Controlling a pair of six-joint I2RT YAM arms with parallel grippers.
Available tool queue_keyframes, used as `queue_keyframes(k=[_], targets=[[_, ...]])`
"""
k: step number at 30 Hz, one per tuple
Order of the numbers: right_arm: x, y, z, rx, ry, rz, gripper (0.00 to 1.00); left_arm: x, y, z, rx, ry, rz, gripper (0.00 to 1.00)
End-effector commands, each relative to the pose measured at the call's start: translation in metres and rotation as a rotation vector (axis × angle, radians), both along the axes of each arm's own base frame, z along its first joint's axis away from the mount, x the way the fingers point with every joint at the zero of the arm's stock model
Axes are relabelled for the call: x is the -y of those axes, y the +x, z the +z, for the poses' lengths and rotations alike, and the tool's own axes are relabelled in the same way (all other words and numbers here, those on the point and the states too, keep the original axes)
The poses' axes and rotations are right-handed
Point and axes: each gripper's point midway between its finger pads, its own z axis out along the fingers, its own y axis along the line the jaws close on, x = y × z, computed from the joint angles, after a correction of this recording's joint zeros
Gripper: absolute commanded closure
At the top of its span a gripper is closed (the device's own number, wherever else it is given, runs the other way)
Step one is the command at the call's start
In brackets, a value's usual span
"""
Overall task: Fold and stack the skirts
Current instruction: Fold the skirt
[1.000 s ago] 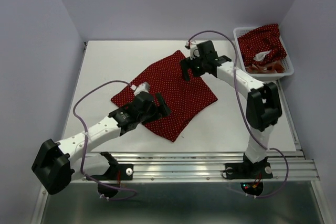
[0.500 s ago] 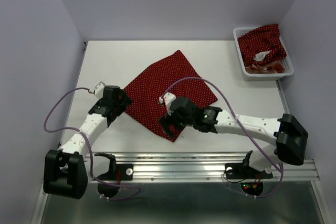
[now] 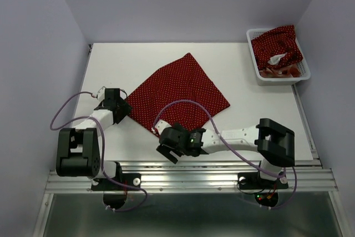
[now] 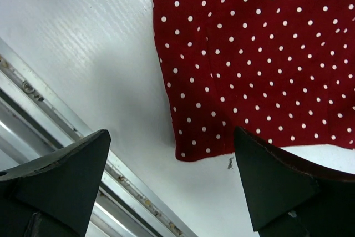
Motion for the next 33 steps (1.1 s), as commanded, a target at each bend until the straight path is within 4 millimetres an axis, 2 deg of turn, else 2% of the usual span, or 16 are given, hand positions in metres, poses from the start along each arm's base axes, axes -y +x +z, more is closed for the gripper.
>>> queue_keyframes(k=[1, 2, 4, 5, 7, 10, 11, 14, 19, 21, 23, 24, 27, 28, 30, 33], targets=[[-0.019, 0.011, 0.002, 0.059, 0.009, -0.025, 0.04, 0.011, 0.0, -0.018, -0.055, -0.05, -0.058, 0.43], [-0.019, 0.012, -0.004, 0.058, -0.006, -0.033, 0.07, 0.013, 0.0, -0.02, -0.058, -0.056, -0.063, 0.45], [-0.016, 0.014, -0.015, 0.059, -0.041, -0.058, 0.22, 0.014, 0.001, -0.027, -0.077, -0.061, -0.072, 0.56], [-0.012, 0.017, -0.016, 0.072, -0.06, -0.08, 0.36, 0.014, 0.0, -0.029, -0.088, -0.059, -0.074, 0.65], [-0.007, 0.016, -0.021, 0.063, -0.083, -0.106, 0.39, 0.015, -0.001, -0.035, -0.112, -0.061, -0.08, 0.71], [0.002, 0.01, -0.026, 0.031, -0.098, -0.141, 0.59, 0.014, -0.003, -0.037, -0.119, -0.059, -0.076, 0.96], [0.005, 0.002, -0.029, 0.004, -0.111, -0.136, 0.74, 0.013, -0.003, -0.037, -0.12, -0.052, -0.068, 1.0], [0.005, -0.014, -0.034, -0.055, -0.104, -0.128, 0.89, 0.006, -0.005, -0.027, -0.099, -0.031, -0.03, 1.0], [-0.004, -0.039, -0.03, -0.14, -0.039, -0.067, 0.96, -0.017, -0.018, 0.006, -0.031, 0.059, 0.077, 1.0], [-0.012, -0.045, -0.014, -0.165, 0.034, -0.041, 0.96, -0.021, -0.018, 0.028, 0.045, 0.066, 0.104, 1.0], [-0.017, -0.051, 0.002, -0.186, 0.105, -0.019, 0.98, -0.022, -0.024, 0.038, 0.076, 0.055, 0.119, 1.0], [-0.019, -0.053, 0.008, -0.194, 0.129, -0.011, 0.99, -0.022, -0.024, 0.054, 0.137, 0.05, 0.128, 1.0], [-0.026, -0.061, 0.026, -0.229, 0.2, 0.022, 0.99, -0.026, -0.032, 0.072, 0.181, 0.049, 0.161, 1.0], [-0.027, -0.063, 0.037, -0.231, 0.234, 0.027, 0.99, -0.027, -0.034, 0.088, 0.225, 0.046, 0.169, 1.0], [-0.027, -0.062, 0.052, -0.224, 0.273, 0.015, 0.99, -0.027, -0.035, 0.111, 0.296, 0.039, 0.169, 1.0], [-0.022, -0.055, 0.062, -0.196, 0.285, -0.032, 0.99, -0.021, -0.031, 0.134, 0.362, 0.021, 0.136, 1.0]])
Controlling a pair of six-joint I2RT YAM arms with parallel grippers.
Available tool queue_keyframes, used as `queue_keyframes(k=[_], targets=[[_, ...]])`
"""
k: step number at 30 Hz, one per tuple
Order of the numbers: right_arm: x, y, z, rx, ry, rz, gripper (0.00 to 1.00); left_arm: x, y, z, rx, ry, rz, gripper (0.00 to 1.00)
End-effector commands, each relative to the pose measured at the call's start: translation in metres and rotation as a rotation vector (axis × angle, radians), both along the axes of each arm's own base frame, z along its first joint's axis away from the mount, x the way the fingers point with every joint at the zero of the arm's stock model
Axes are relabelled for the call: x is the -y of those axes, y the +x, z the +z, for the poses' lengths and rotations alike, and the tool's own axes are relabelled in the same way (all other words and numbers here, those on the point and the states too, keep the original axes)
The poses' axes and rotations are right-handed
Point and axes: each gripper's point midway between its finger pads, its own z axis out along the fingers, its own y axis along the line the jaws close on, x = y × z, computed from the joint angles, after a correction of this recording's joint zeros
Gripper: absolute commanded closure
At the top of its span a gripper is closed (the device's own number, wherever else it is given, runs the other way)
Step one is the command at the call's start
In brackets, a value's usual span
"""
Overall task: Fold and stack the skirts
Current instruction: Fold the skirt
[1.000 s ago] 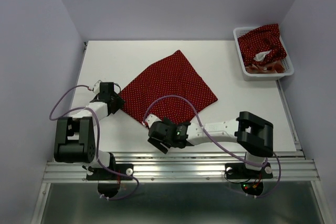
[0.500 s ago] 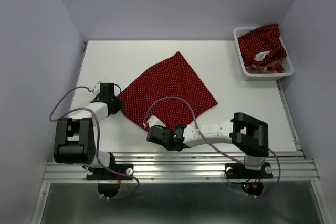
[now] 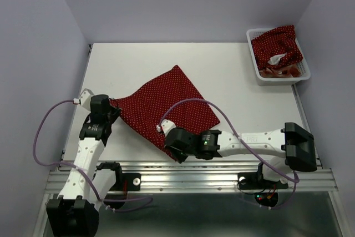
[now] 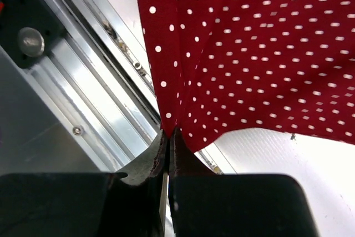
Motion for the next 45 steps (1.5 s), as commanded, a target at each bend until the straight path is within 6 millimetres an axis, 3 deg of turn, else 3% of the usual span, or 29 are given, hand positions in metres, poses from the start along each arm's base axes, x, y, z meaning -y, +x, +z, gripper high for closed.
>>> queue_keyframes(k=[1, 9, 10, 16, 17, 19, 22, 24, 25, 27, 29, 30, 35, 36, 38, 39, 40, 45], targets=[[0.0, 0.002, 0.027, -0.002, 0.07, -0.059, 0.99, -0.002, 0.01, 0.044, 0.115, 0.011, 0.006, 1.0], [0.033, 0.046, 0.043, 0.001, 0.065, -0.219, 0.99, 0.023, 0.058, 0.075, 0.168, -0.032, -0.113, 1.0], [0.04, 0.059, 0.046, 0.004, 0.069, -0.258, 0.99, 0.031, 0.067, 0.09, 0.207, -0.034, -0.134, 1.0], [0.067, 0.09, 0.056, 0.017, 0.094, -0.349, 0.99, 0.065, 0.102, 0.116, 0.251, -0.02, -0.195, 1.0], [0.073, 0.096, 0.057, 0.015, 0.096, -0.375, 0.99, 0.07, 0.11, 0.129, 0.274, -0.019, -0.203, 1.0], [0.08, 0.101, 0.057, 0.008, 0.099, -0.391, 0.99, 0.085, 0.122, 0.125, 0.258, -0.016, -0.237, 1.0], [0.091, 0.112, 0.053, -0.005, 0.094, -0.421, 0.99, 0.103, 0.144, 0.14, 0.277, -0.017, -0.264, 1.0], [0.099, 0.121, 0.05, -0.007, 0.086, -0.448, 0.99, 0.115, 0.157, 0.13, 0.252, -0.009, -0.289, 1.0], [0.102, 0.124, 0.049, -0.007, 0.081, -0.459, 0.99, 0.12, 0.165, 0.141, 0.273, -0.007, -0.296, 1.0], [0.109, 0.131, 0.046, -0.007, 0.074, -0.483, 0.99, 0.13, 0.178, 0.13, 0.245, 0.002, -0.315, 1.0], [0.117, 0.14, 0.044, -0.012, 0.069, -0.511, 0.99, 0.143, 0.189, 0.138, 0.261, 0.006, -0.343, 1.0], [0.119, 0.142, 0.041, -0.017, 0.064, -0.52, 0.99, 0.15, 0.196, 0.128, 0.238, 0.011, -0.357, 1.0], [0.129, 0.148, 0.03, -0.04, 0.04, -0.543, 0.99, 0.181, 0.222, 0.128, 0.247, 0.013, -0.438, 1.0], [0.136, 0.152, 0.026, -0.048, 0.035, -0.566, 0.99, 0.19, 0.228, 0.115, 0.221, 0.014, -0.466, 1.0], [0.138, 0.152, 0.021, -0.059, 0.026, -0.57, 0.99, 0.203, 0.237, 0.118, 0.232, 0.018, -0.501, 1.0], [0.142, 0.155, 0.018, -0.062, 0.025, -0.582, 0.99, 0.211, 0.241, 0.104, 0.206, 0.025, -0.518, 1.0], [0.145, 0.157, 0.014, -0.071, 0.021, -0.592, 1.0, 0.215, 0.245, 0.107, 0.214, 0.025, -0.525, 1.0], [0.151, 0.168, -0.001, -0.096, 0.031, -0.606, 0.99, 0.229, 0.259, 0.077, 0.157, 0.038, -0.527, 1.0]])
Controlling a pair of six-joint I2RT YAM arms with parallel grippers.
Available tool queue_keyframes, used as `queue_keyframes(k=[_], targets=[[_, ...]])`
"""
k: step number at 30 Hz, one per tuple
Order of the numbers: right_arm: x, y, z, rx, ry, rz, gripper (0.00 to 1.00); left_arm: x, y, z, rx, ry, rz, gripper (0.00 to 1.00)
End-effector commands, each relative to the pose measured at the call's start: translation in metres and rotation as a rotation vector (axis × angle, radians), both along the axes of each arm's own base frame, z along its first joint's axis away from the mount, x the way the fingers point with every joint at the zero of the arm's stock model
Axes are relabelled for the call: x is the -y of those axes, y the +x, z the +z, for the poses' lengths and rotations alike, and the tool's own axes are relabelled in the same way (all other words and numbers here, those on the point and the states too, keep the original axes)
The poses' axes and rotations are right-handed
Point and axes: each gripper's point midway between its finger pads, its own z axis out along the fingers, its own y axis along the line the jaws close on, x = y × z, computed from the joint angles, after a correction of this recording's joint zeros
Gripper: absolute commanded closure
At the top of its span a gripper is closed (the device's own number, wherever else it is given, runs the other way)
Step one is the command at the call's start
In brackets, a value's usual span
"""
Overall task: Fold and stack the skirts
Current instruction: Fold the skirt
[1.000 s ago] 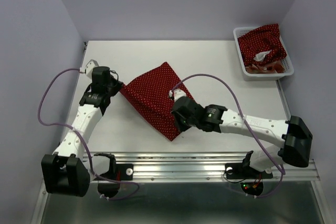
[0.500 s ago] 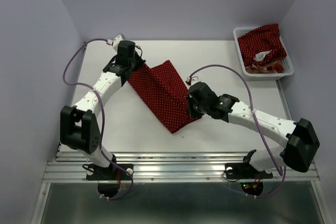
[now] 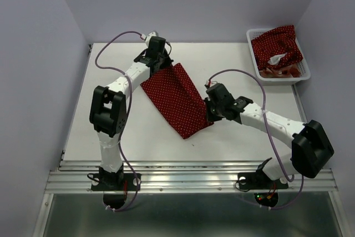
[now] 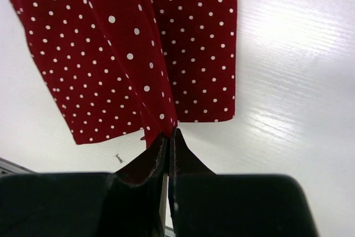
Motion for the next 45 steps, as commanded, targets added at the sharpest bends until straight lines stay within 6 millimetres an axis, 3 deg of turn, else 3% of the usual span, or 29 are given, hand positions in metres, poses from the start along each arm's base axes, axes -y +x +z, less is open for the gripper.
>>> queue_keyframes(k=[1, 6, 7, 9, 10, 11, 13, 15, 18, 19, 20, 21, 26, 28, 29, 31, 32, 33, 34, 35, 37, 38, 43, 45], targets=[[0.008, 0.01, -0.013, -0.014, 0.01, 0.009, 0.99, 0.004, 0.024, 0.026, 0.09, 0.004, 0.014, 1.0], [0.013, 0.021, -0.034, -0.042, 0.011, 0.001, 0.99, 0.016, 0.04, 0.008, 0.075, 0.023, -0.004, 1.0], [0.011, 0.021, -0.037, -0.047, 0.012, 0.001, 0.99, 0.02, 0.044, -0.007, 0.054, 0.032, -0.012, 1.0], [0.016, 0.027, -0.041, -0.056, 0.013, -0.021, 0.96, 0.028, 0.05, -0.006, 0.062, 0.028, -0.031, 1.0], [0.016, 0.028, -0.046, -0.069, 0.004, -0.027, 0.96, 0.03, 0.053, -0.022, 0.038, 0.039, -0.035, 1.0], [0.021, 0.031, -0.049, -0.07, -0.004, -0.046, 0.95, 0.032, 0.055, -0.025, 0.033, 0.04, -0.037, 0.98], [0.029, 0.039, -0.051, -0.06, -0.027, -0.094, 0.87, 0.038, 0.063, -0.027, 0.036, 0.043, -0.044, 0.86], [0.048, 0.053, -0.053, -0.044, -0.064, -0.179, 0.74, 0.04, 0.067, -0.023, 0.042, 0.047, -0.042, 0.76], [0.058, 0.067, -0.045, -0.005, -0.09, -0.246, 0.55, 0.039, 0.068, -0.018, 0.044, 0.054, -0.035, 0.45], [0.059, 0.075, -0.035, 0.027, -0.097, -0.254, 0.32, 0.039, 0.066, -0.011, 0.052, 0.054, -0.037, 0.27], [0.059, 0.077, -0.028, 0.042, -0.094, -0.25, 0.18, 0.038, 0.065, -0.007, 0.057, 0.054, -0.038, 0.04], [0.058, 0.078, -0.022, 0.05, -0.094, -0.239, 0.0, 0.036, 0.064, -0.002, 0.062, 0.054, -0.034, 0.01], [0.054, 0.071, 0.014, 0.098, -0.036, -0.184, 0.0, 0.023, 0.049, 0.06, 0.155, 0.063, -0.023, 0.01], [0.051, 0.064, 0.023, 0.106, -0.001, -0.161, 0.0, 0.015, 0.042, 0.069, 0.159, 0.084, -0.011, 0.01], [0.049, 0.059, 0.026, 0.107, 0.023, -0.151, 0.0, 0.01, 0.034, 0.061, 0.137, 0.104, -0.009, 0.01], [0.037, 0.043, 0.03, 0.087, 0.111, -0.095, 0.0, -0.006, 0.022, 0.072, 0.143, 0.132, 0.033, 0.01], [0.029, 0.037, 0.033, 0.082, 0.165, -0.061, 0.0, -0.016, 0.013, 0.054, 0.105, 0.164, 0.054, 0.01], [0.022, 0.029, 0.033, 0.066, 0.206, -0.03, 0.0, -0.022, 0.006, 0.05, 0.099, 0.175, 0.062, 0.01], [0.013, 0.011, 0.023, 0.002, 0.268, 0.017, 0.0, -0.029, -0.003, 0.065, 0.128, 0.174, 0.073, 0.01], [0.006, 0.002, 0.026, -0.002, 0.307, 0.041, 0.0, -0.036, -0.011, 0.049, 0.111, 0.191, 0.076, 0.01], [-0.013, -0.017, 0.024, -0.021, 0.358, 0.113, 0.0, -0.051, -0.02, 0.052, 0.119, 0.203, 0.101, 0.01], [-0.015, -0.028, 0.015, -0.048, 0.36, 0.116, 0.0, -0.059, -0.026, 0.039, 0.094, 0.233, 0.106, 0.01], [-0.037, -0.056, -0.001, -0.09, 0.353, 0.153, 0.0, -0.095, -0.024, -0.002, -0.005, 0.283, 0.087, 0.01], [-0.039, -0.059, -0.006, -0.1, 0.354, 0.149, 0.0, -0.096, -0.021, -0.017, -0.039, 0.252, 0.023, 0.01]])
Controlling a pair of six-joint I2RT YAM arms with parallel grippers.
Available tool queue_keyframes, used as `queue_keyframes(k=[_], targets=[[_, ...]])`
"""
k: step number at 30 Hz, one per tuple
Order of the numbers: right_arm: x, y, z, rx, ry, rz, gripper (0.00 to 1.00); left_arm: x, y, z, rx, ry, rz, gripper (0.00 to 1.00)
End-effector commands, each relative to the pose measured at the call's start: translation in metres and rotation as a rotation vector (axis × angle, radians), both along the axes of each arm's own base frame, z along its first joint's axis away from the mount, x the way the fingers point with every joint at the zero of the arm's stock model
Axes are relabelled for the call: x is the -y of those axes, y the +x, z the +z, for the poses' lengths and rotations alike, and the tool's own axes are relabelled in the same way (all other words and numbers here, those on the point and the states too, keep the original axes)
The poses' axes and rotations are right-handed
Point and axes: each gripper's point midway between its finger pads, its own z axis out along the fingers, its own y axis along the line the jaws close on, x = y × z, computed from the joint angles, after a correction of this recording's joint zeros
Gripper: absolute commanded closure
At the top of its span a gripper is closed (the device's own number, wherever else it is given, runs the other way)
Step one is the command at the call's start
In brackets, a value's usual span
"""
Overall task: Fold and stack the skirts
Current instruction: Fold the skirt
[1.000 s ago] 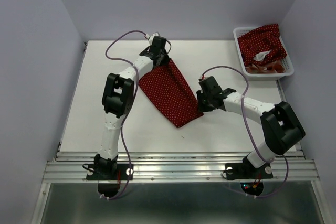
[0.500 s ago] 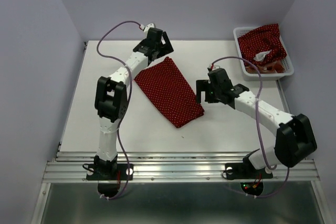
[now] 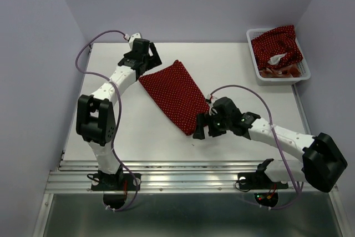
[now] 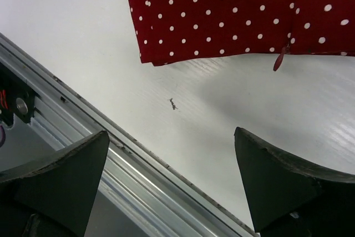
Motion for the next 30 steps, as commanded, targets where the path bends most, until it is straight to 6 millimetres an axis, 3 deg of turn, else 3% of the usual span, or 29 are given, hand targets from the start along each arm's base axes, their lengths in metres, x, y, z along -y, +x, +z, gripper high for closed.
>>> queue_keyframes(k=[1, 11, 14, 15, 17, 18, 21, 23, 24, 26, 27, 28, 29, 30], targets=[[-0.021, 0.004, 0.012, 0.024, 0.095, -0.011, 0.0, -0.023, 0.008, -0.047, -0.102, 0.011, -0.066, 0.01], [-0.007, 0.008, 0.014, 0.042, 0.054, -0.083, 0.0, -0.049, 0.033, -0.115, -0.228, -0.014, -0.051, 0.02], [-0.004, 0.009, 0.02, 0.061, 0.054, -0.1, 0.0, -0.049, 0.034, -0.134, -0.264, -0.019, -0.051, 0.11], [-0.003, 0.009, 0.02, 0.063, 0.052, -0.103, 0.0, -0.047, 0.034, -0.136, -0.268, -0.024, -0.055, 0.17], [0.001, 0.011, 0.023, 0.077, 0.044, -0.118, 0.0, -0.046, 0.032, -0.143, -0.284, -0.031, -0.057, 0.44], [0.002, 0.011, 0.024, 0.08, 0.041, -0.123, 0.0, -0.047, 0.031, -0.144, -0.286, -0.032, -0.053, 0.44], [0.005, 0.012, 0.025, 0.085, 0.033, -0.142, 0.0, -0.05, 0.025, -0.144, -0.291, -0.037, -0.029, 0.8], [0.008, 0.014, 0.024, 0.08, 0.029, -0.173, 0.0, -0.051, 0.02, -0.142, -0.281, -0.045, -0.017, 0.97], [0.01, 0.014, 0.024, 0.077, 0.024, -0.185, 0.0, -0.055, 0.008, -0.153, -0.309, -0.049, 0.017, 1.0], [0.013, 0.017, 0.024, 0.078, 0.018, -0.224, 0.0, -0.059, -0.003, -0.144, -0.29, -0.069, 0.054, 1.0], [0.019, 0.02, 0.023, 0.088, -0.004, -0.251, 0.0, -0.064, -0.027, -0.162, -0.34, -0.069, 0.082, 1.0], [0.022, 0.024, 0.026, 0.106, -0.01, -0.279, 0.0, -0.064, -0.035, -0.148, -0.311, -0.111, 0.118, 1.0], [0.024, 0.027, 0.028, 0.114, -0.015, -0.297, 0.0, -0.066, -0.047, -0.149, -0.313, -0.131, 0.146, 1.0], [0.028, 0.028, 0.028, 0.118, -0.031, -0.314, 0.0, -0.073, -0.08, -0.171, -0.372, -0.129, 0.19, 1.0]])
